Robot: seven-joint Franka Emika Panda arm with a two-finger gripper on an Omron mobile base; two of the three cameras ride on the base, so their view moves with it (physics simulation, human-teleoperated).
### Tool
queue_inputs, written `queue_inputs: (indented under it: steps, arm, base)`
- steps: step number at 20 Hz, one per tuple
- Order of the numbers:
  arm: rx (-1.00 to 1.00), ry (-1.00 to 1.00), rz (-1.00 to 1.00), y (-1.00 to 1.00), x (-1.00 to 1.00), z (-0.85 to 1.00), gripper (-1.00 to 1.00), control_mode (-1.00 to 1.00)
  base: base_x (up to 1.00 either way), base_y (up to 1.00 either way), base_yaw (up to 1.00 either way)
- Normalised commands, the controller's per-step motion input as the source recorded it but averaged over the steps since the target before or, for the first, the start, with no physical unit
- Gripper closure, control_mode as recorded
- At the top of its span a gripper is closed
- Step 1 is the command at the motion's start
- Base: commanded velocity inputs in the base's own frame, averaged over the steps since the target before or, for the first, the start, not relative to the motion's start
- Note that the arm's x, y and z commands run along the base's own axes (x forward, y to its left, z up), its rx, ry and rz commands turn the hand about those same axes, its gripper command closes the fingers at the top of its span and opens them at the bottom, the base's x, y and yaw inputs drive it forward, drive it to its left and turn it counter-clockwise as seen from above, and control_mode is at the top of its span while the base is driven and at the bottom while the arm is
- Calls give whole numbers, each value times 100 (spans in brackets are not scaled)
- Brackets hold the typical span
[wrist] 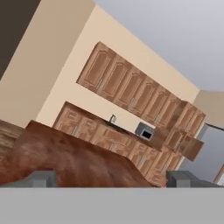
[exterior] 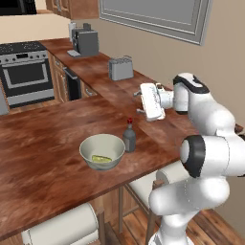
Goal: There is a bowl on the dining counter. Grab a lemon wedge from the fridge and place it in the bowl. Then get the liquor bottle and glass cup from the cabinet and place them next to the bowl.
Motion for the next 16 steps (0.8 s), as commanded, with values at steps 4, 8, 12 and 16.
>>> queue_inputs:
  steps: [4, 8, 12, 16]
  arm:
    - [0, -1, -3, 0, -100, 100, -100, -100]
    - [0, 11, -15, 0, -100, 100, -100, -100]
    - [0, 33, -22, 0, -100, 98, -100, -100]
    - [-10, 46, -26, 3, -92, 56, -100, -100]
  base:
    - [0, 0, 0]
    - [0, 0, 0]
    - [0, 0, 0]
    - [0, 0, 0]
